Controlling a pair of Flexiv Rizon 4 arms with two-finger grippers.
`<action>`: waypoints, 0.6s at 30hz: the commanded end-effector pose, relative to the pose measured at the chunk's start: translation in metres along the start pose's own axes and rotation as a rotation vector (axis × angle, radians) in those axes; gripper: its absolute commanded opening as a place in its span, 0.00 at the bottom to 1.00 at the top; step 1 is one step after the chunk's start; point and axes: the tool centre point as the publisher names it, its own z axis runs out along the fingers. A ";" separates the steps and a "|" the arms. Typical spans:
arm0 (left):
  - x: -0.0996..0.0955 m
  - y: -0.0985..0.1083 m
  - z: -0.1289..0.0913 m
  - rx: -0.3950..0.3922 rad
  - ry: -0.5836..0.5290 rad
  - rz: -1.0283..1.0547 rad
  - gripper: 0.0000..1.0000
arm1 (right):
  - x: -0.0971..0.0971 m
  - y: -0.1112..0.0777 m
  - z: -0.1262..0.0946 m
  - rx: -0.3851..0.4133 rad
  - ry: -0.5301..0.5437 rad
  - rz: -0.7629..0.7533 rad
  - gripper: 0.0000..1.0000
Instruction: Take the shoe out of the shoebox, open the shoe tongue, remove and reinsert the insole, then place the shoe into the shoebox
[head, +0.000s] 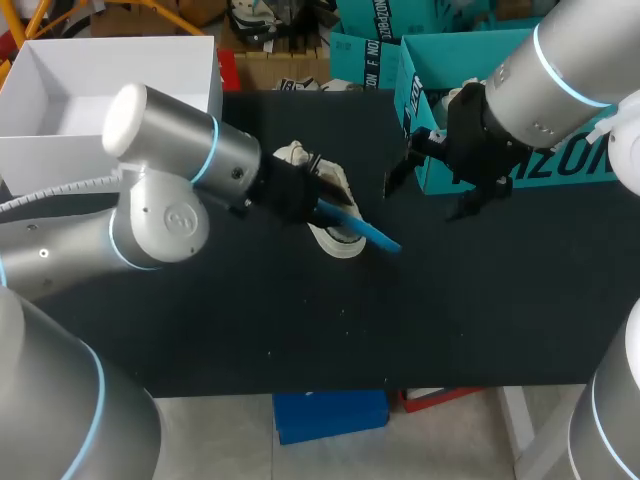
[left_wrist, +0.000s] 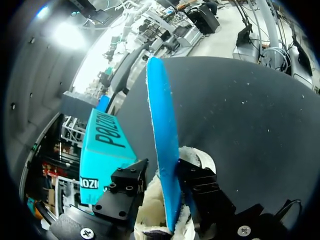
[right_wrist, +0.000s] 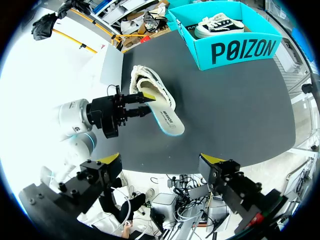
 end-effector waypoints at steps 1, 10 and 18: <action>0.001 0.003 -0.010 -0.026 0.023 0.004 0.34 | 0.001 0.000 0.001 0.000 -0.002 0.001 1.00; 0.001 0.010 -0.019 -0.064 0.067 0.017 0.33 | 0.001 0.000 0.001 0.000 -0.002 0.001 1.00; 0.008 0.003 -0.004 -0.057 0.157 0.034 0.31 | 0.001 0.000 0.001 0.000 -0.002 0.001 1.00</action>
